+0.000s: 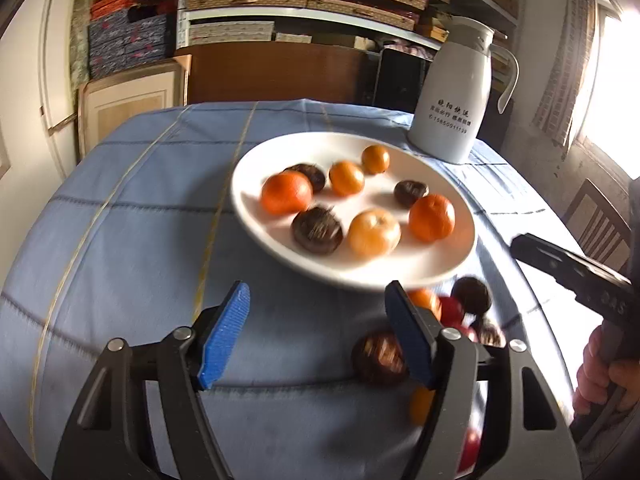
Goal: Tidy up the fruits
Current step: 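Open both tools and move them back toward the dark fruits beside the plate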
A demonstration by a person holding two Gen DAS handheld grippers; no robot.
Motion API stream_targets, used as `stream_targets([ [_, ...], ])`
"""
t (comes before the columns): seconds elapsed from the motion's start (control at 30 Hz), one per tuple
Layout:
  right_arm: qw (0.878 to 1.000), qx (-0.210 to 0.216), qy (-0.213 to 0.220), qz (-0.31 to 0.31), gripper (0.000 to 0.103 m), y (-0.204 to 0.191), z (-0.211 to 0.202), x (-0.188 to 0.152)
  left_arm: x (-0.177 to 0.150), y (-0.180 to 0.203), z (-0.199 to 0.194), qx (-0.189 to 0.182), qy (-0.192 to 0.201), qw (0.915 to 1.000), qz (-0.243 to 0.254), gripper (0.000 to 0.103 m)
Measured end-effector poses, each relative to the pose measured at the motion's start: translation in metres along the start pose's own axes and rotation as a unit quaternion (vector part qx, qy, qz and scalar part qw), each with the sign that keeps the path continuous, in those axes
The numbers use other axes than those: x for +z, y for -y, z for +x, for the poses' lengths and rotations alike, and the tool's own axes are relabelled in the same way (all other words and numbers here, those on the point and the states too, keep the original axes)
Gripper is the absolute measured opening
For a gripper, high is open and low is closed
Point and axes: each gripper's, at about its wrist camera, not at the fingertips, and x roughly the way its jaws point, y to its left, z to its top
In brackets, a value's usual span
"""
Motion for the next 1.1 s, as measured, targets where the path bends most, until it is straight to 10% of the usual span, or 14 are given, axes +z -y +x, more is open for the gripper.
stream_targets([
  [0.73, 0.996, 0.019, -0.084, 0.025, 0.043, -0.001, 0.042, -0.018, -0.018, 0.011, -0.001, 0.033, -0.015, 0.9989, 0.029, 0.086],
  [1.1, 0.993, -0.007, -0.043, 0.111, 0.043, 0.048, 0.019, -0.011, -0.019, 0.014, -0.001, 0.032, -0.015, 0.9989, 0.033, 0.086],
])
